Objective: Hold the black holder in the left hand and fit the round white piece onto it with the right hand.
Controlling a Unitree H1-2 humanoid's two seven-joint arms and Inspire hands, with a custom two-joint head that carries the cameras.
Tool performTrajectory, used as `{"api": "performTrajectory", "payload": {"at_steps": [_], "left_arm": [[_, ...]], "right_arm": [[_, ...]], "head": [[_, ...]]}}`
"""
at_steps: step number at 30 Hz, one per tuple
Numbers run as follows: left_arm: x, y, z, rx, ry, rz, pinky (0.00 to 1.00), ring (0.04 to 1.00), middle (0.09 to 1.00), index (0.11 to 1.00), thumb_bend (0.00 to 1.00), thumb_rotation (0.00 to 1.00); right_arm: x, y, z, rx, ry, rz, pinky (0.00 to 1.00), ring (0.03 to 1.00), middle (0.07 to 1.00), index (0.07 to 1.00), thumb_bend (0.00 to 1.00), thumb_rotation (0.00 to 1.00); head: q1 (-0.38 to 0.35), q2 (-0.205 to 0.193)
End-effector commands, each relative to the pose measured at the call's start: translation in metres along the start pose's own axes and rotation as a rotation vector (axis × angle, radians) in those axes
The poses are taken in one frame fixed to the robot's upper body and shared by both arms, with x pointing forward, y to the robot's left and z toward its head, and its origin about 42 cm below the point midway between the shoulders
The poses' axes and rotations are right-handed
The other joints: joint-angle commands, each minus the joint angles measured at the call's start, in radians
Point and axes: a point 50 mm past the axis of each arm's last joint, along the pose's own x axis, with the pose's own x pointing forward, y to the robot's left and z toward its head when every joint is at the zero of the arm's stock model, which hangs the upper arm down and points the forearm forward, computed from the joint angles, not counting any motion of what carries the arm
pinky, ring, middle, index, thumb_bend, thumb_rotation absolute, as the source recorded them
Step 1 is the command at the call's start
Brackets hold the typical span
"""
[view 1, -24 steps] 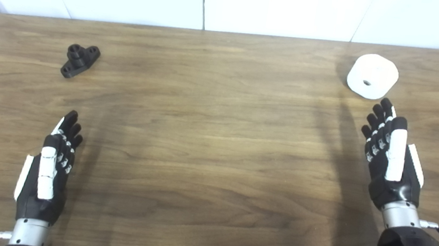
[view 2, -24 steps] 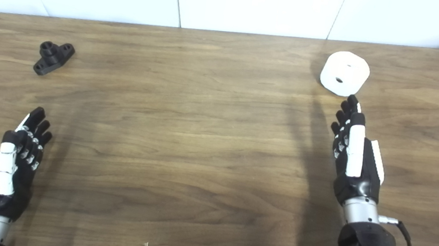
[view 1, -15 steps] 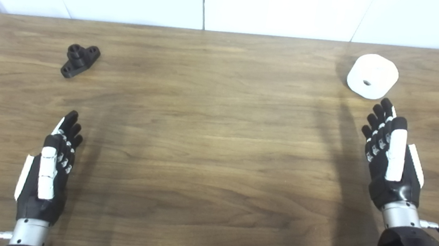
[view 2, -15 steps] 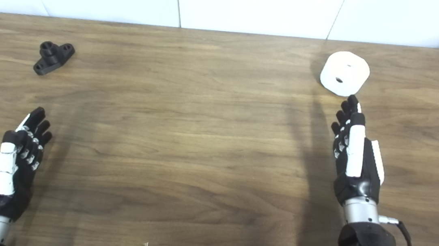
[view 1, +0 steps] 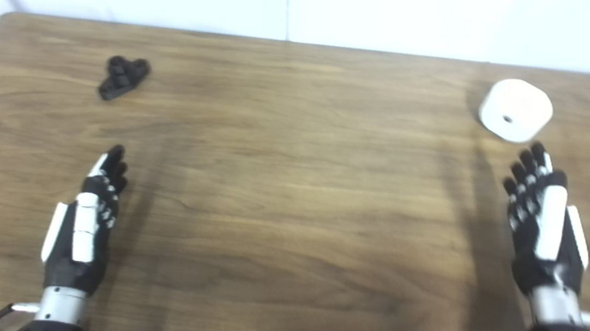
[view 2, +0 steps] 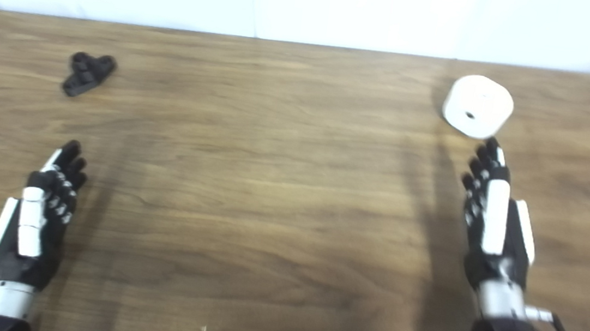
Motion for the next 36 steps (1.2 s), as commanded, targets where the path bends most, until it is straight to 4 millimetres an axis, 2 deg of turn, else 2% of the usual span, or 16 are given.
{"api": "performTrajectory", "payload": {"at_steps": [1, 9, 13, 17, 22, 26, 30, 33, 36], "left_arm": [[-0.006, -0.01, 0.006, 0.025, -0.04, -0.017, 1.0, 1.0, 0.999, 0.944, 0.52, 1.0], [-0.008, -0.024, -0.003, 0.039, -0.031, -0.005, 0.98, 1.0, 0.994, 0.935, 0.53, 0.99], [-0.01, -0.027, -0.009, 0.03, -0.032, -0.012, 1.0, 1.0, 0.996, 0.941, 0.52, 0.98], [-0.01, -0.029, -0.011, 0.032, -0.033, -0.018, 1.0, 1.0, 0.993, 0.94, 0.52, 0.97], [-0.012, -0.031, -0.012, 0.028, -0.029, -0.02, 1.0, 1.0, 1.0, 0.947, 0.51, 0.97], [-0.014, -0.033, -0.012, 0.047, -0.029, -0.017, 1.0, 1.0, 1.0, 0.947, 0.49, 0.96], [-0.012, -0.034, -0.011, 0.099, -0.026, -0.009, 1.0, 1.0, 0.997, 0.946, 0.49, 0.93], [-0.013, -0.033, -0.01, 0.121, -0.032, 0.004, 1.0, 1.0, 0.995, 0.943, 0.51, 0.87], [-0.015, -0.031, -0.005, 0.179, -0.053, 0.023, 1.0, 1.0, 0.987, 0.932, 0.51, 0.75]], "right_arm": [[-0.05, -0.028, -0.018, -0.066, 0.065, -0.006, 1.0, 1.0, 1.0, 1.0, 0.54, 1.0], [-0.047, -0.034, -0.028, -0.06, 0.085, -0.001, 1.0, 1.0, 1.0, 1.0, 0.57, 1.0], [-0.044, -0.035, -0.033, -0.072, 0.071, 0.014, 1.0, 1.0, 1.0, 1.0, 0.56, 1.0], [-0.043, -0.036, -0.036, -0.07, 0.067, 0.028, 1.0, 1.0, 1.0, 1.0, 0.53, 1.0], [-0.042, -0.037, -0.035, -0.061, 0.074, 0.029, 1.0, 1.0, 1.0, 1.0, 0.57, 1.0], [-0.043, -0.038, -0.036, -0.062, 0.067, 0.036, 1.0, 1.0, 1.0, 1.0, 0.55, 1.0], [-0.044, -0.038, -0.035, -0.064, 0.067, 0.035, 1.0, 1.0, 1.0, 1.0, 0.54, 1.0], [-0.043, -0.039, -0.036, -0.079, 0.068, 0.028, 1.0, 1.0, 1.0, 1.0, 0.54, 1.0], [-0.044, -0.038, -0.037, -0.082, 0.069, 0.03, 1.0, 1.0, 1.0, 1.0, 0.52, 1.0]], "head": [[0.038, -0.027], [0.097, -0.109], [0.116, -0.134], [0.118, -0.142], [0.116, -0.14], [0.111, -0.139], [0.111, -0.139], [0.105, -0.141], [0.1, -0.14]]}}
